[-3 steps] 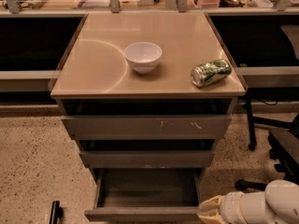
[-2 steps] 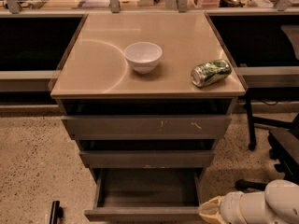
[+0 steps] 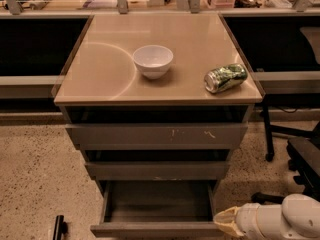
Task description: Close bottom drawer
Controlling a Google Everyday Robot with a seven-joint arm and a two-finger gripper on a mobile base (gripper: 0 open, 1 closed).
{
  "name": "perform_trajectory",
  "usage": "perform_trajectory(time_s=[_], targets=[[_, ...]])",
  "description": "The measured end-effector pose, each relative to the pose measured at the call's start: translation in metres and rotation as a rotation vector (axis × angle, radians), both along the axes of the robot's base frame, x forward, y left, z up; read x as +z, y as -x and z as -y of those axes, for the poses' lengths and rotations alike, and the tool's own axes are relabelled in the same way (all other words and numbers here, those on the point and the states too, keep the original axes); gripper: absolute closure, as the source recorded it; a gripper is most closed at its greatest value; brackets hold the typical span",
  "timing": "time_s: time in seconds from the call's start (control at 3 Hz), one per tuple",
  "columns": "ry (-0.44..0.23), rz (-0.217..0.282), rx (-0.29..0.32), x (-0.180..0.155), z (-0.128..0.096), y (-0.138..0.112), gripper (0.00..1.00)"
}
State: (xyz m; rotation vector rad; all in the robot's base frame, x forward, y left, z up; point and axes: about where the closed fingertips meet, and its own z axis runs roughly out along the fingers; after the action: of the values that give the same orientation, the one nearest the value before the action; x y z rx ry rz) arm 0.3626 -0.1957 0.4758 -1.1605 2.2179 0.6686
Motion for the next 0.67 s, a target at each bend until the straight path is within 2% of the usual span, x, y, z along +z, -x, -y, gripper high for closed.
perform_trajectory(time_s=[0.67], targets=[[-0.097, -0.016, -0.1, -0.075, 0.014, -0.04, 1.0]])
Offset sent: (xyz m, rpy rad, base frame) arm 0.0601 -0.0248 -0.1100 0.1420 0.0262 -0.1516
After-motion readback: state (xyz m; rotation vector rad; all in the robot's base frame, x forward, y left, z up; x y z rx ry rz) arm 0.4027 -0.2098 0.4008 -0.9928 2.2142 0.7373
